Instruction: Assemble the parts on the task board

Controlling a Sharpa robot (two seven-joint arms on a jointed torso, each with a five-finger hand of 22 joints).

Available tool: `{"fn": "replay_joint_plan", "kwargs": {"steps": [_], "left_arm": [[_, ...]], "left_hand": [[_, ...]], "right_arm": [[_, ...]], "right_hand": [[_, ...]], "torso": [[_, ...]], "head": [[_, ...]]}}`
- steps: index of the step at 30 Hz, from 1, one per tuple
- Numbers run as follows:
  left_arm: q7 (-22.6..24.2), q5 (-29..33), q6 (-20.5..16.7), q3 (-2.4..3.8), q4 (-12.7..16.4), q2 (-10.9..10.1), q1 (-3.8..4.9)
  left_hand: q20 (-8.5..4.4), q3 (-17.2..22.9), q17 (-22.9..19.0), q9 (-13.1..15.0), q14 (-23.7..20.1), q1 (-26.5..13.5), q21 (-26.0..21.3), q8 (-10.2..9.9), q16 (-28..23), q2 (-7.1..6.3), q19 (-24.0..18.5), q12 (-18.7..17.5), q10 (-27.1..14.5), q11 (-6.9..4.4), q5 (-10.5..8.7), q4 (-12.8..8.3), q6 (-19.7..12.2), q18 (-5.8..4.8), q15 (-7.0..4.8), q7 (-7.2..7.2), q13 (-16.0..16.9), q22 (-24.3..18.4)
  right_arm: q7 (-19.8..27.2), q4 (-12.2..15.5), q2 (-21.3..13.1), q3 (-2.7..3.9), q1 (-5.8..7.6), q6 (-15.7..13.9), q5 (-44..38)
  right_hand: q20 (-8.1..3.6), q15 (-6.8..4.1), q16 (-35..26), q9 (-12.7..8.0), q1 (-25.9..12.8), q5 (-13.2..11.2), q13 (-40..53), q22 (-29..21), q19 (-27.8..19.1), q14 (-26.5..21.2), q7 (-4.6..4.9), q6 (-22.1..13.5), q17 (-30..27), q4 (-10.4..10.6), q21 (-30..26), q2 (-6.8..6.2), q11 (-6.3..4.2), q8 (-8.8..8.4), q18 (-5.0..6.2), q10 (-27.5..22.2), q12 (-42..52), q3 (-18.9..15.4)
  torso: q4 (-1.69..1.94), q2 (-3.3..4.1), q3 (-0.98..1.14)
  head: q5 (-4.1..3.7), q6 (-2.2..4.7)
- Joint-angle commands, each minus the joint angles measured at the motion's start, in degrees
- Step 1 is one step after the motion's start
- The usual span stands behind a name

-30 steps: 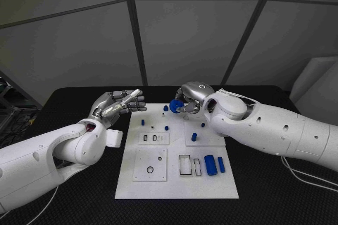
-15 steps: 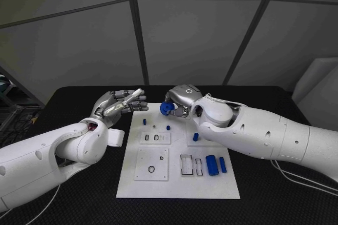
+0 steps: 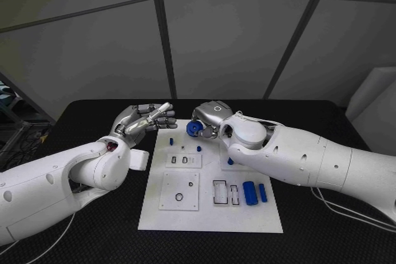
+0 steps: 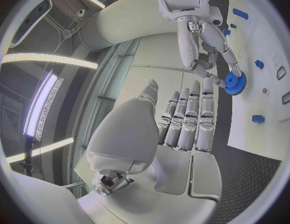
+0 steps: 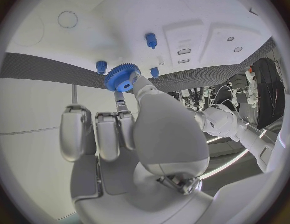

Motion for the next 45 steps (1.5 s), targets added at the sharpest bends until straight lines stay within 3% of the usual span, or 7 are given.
{"fn": "replay_joint_plan", "kwargs": {"steps": [1, 4, 11, 25, 45], "left_arm": [[0.47, -0.21, 0.78, 0.04, 0.17, 0.01, 0.09], [0.45, -0.21, 0.76, 0.04, 0.14, 0.01, 0.09], [0.41, -0.21, 0.8, 0.04, 0.12, 0.13, 0.1], [0.38, -0.21, 0.79, 0.04, 0.09, 0.11, 0.1], [0.13, -0.21, 1.01, 0.04, 0.07, -0.02, 0.1]], "left_hand": [[0.08, 0.02, 0.08, -0.06, 0.12, -0.01, -0.18, -0.3, -0.25, 0.56, 0.3, -0.33, -0.47, -0.07, -0.03, -0.29, -0.11, -0.6, 0.17, 0.06, -0.06, -0.07], [0.08, 0.02, 0.08, -0.06, 0.12, -0.01, -0.18, -0.3, -0.25, 0.56, 0.3, -0.33, -0.47, -0.07, -0.03, -0.29, -0.11, -0.6, 0.17, 0.06, -0.06, -0.07], [0.08, 0.02, 0.1, -0.06, 0.12, -0.01, -0.18, -0.3, -0.27, 0.56, 0.31, -0.34, -0.47, -0.08, -0.04, -0.31, -0.11, -0.6, 0.17, 0.06, -0.06, -0.08], [0.08, 0.02, 0.13, -0.06, 0.13, 0.0, -0.19, -0.33, -0.32, 0.54, 0.32, -0.36, -0.46, -0.08, -0.05, -0.36, -0.1, -0.6, 0.17, 0.05, -0.05, -0.09], [0.07, 0.01, 0.15, -0.06, 0.14, -0.03, -0.19, -0.36, -0.38, 0.53, 0.35, -0.39, -0.48, -0.07, -0.06, -0.38, -0.11, -0.59, 0.17, 0.07, -0.05, -0.1]], "right_arm": [[0.56, -0.37, 0.26, 0.0, 0.09, 0.55, -0.24], [0.72, -0.9, 0.64, -0.13, 0.07, 1.14, -0.3], [1.35, -1.56, 1.13, -1.25, 0.04, 1.66, -0.14], [1.84, -2.46, 1.43, -1.53, 0.01, 1.99, -0.09], [0.23, -3.96, 1.91, -1.53, 0.0, 0.5, 0.01]], "right_hand": [[0.17, -0.32, 0.34, 0.39, 0.04, -0.01, 7.62, 0.75, 0.35, 4.75, -1.61, 2.17, 8.33, -0.06, 0.35, -0.3, -0.31, 0.1, -0.71, 1.19, -0.08, 0.44], [0.18, -0.3, 0.34, 0.37, 0.03, -0.03, 7.63, 0.76, 0.35, 4.76, -1.59, 2.15, 8.34, -0.09, 0.35, -0.36, -0.29, -0.02, -0.71, 1.18, -0.09, 0.48], [0.19, -0.3, 0.33, 0.36, 0.01, -0.05, 7.58, 0.73, 0.34, 4.75, -1.57, 2.15, 8.31, -0.08, 0.34, -0.39, -0.27, -0.06, -0.7, 1.15, -0.14, 0.49], [0.24, -0.23, 0.34, 0.31, -0.19, -0.22, 7.39, 0.65, 0.27, 4.75, -1.46, 2.11, 8.33, -0.05, 0.3, -0.54, -0.16, -0.43, -0.68, 0.97, -0.36, 0.56], [1.69, 1.4, 0.92, -1.1, -1.87, -1.53, 4.55, 0.95, 0.11, 4.98, 0.51, -5.13, 9.69, 0.54, 0.45, -1.75, 1.63, -7.38, -0.7, -1.58, -3.49, 1.09]], "torso": [[-0.03, -0.01, -0.01], [-0.06, 0.03, 0.04], [-0.04, 0.05, 0.06], [-0.12, 0.03, 0.05], [-0.14, 0.0, 0.06]], "head": [[0.09, -0.15], [0.39, -0.18], [0.66, -0.3], [1.0, -0.66], [1.26, -0.6]]}}
